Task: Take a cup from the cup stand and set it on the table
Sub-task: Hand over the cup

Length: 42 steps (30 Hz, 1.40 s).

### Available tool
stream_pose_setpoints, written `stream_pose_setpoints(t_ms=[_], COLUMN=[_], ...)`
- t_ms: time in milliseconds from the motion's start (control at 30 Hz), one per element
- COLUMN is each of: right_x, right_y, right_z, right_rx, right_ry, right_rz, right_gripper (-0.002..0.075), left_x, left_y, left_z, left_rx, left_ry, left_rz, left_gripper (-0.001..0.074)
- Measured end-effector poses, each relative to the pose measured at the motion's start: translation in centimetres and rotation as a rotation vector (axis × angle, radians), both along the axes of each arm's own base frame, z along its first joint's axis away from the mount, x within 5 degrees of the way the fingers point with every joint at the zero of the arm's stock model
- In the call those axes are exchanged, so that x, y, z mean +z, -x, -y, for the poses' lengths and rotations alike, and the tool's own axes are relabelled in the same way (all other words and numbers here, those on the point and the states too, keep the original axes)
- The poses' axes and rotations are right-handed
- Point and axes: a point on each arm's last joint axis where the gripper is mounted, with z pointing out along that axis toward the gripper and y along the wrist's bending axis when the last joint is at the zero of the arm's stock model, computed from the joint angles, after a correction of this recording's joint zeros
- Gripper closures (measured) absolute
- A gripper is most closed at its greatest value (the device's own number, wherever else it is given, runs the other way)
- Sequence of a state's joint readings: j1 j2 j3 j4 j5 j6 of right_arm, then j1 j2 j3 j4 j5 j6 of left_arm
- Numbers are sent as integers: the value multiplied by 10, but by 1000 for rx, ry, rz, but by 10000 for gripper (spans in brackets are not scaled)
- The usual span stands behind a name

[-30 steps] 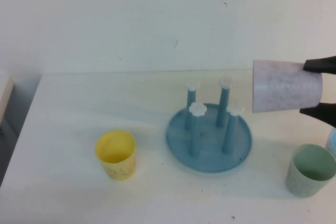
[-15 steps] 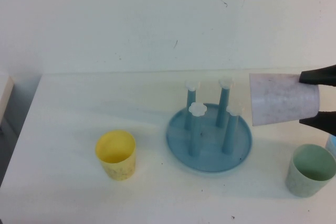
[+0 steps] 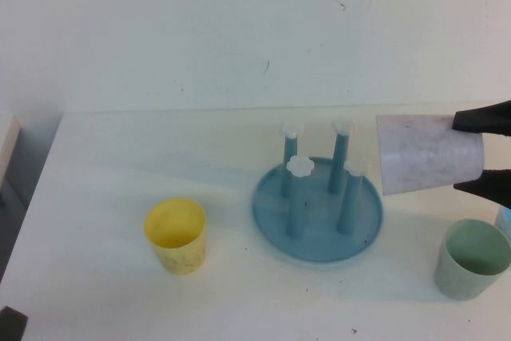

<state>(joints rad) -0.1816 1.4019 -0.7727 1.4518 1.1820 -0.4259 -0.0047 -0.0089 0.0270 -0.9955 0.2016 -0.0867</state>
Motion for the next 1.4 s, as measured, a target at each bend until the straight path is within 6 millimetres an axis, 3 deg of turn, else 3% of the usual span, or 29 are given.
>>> stream_pose_setpoints(t_ms=[167, 300, 433, 633, 733, 900, 967, 1133, 1400], right_x=[0, 0, 0, 1, 3, 6, 7, 7, 7], right_y=[0, 0, 0, -1, -2, -4, -5, -4, -5], right_z=[0, 0, 0, 0, 0, 0, 0, 0, 0], right_rx=[5, 2, 2, -4, -20, -45, -48, -48, -49], right_ry=[7, 9, 10, 1, -26, -65, -70, -70, -71], right_rz=[17, 17, 18, 20, 25, 32, 33, 33, 33], right_gripper=[177, 177, 177, 177, 177, 177, 177, 177, 177], left_x=[0, 20, 43, 67, 69, 82, 87, 94, 117], left_y=[6, 9, -1, -40, -62, -100, -116, -160, -192], left_z=[16, 31, 43, 54, 56, 65, 68, 78, 132], left_rx=[-197, -403, -587, -732, -781, -953, -1010, -1069, -1234], left_ry=[-92, -200, -292, -339, -408, -354, -321, -333, -420], left_rz=[-32, -63, -37, 111, 140, 170, 182, 213, 388], left_gripper=[738, 738, 738, 696, 570, 257, 203, 197, 213])
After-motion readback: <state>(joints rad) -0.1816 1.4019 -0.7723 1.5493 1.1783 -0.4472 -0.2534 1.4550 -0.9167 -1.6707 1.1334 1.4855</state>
